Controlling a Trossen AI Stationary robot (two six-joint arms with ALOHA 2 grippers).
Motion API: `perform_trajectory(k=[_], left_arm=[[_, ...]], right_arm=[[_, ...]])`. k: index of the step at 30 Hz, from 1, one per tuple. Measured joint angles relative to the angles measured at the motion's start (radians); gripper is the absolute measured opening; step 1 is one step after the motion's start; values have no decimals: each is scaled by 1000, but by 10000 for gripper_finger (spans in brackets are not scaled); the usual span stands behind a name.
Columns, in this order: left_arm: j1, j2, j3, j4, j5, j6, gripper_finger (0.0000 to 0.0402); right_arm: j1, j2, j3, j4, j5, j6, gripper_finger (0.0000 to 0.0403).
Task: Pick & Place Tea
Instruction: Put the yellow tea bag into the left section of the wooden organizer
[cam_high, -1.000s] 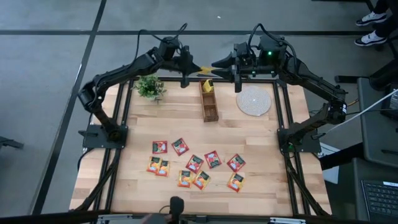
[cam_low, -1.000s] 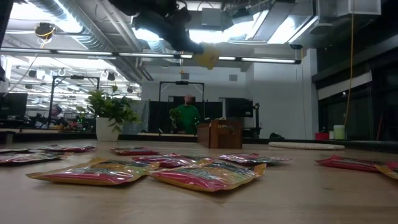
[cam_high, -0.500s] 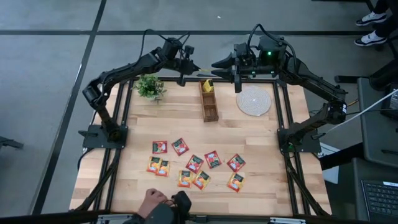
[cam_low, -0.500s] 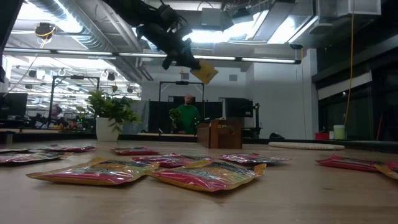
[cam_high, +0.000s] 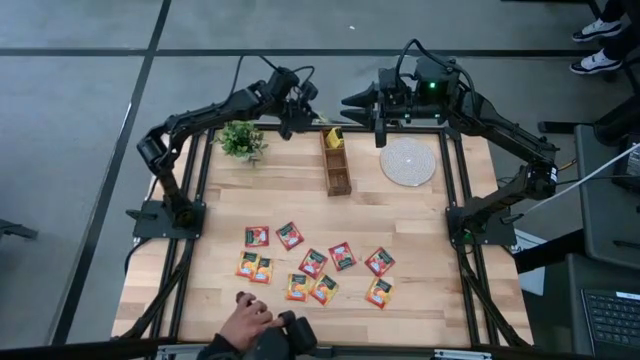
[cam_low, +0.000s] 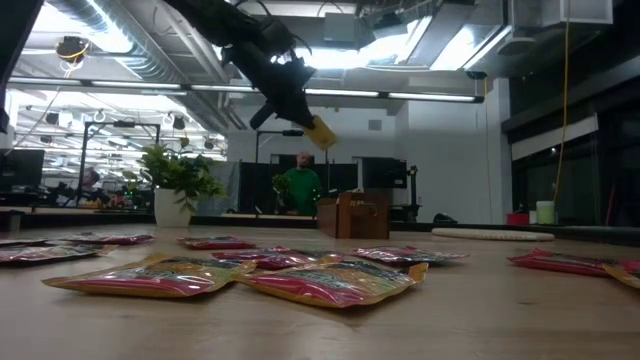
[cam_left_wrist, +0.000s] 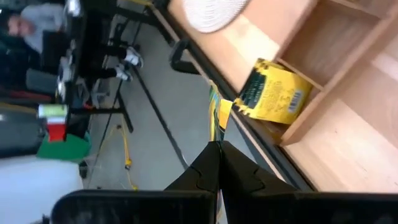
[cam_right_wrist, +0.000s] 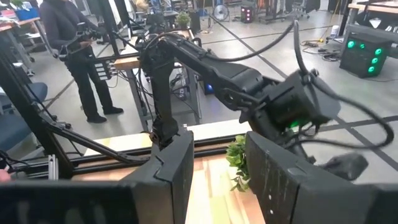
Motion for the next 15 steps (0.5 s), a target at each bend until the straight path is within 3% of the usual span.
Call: perform_trajectory(k=[15], left_arm=[[-7, 149, 0, -10, 1, 222, 2]], right_arm=[[0, 0, 0, -51, 94, 0, 147]])
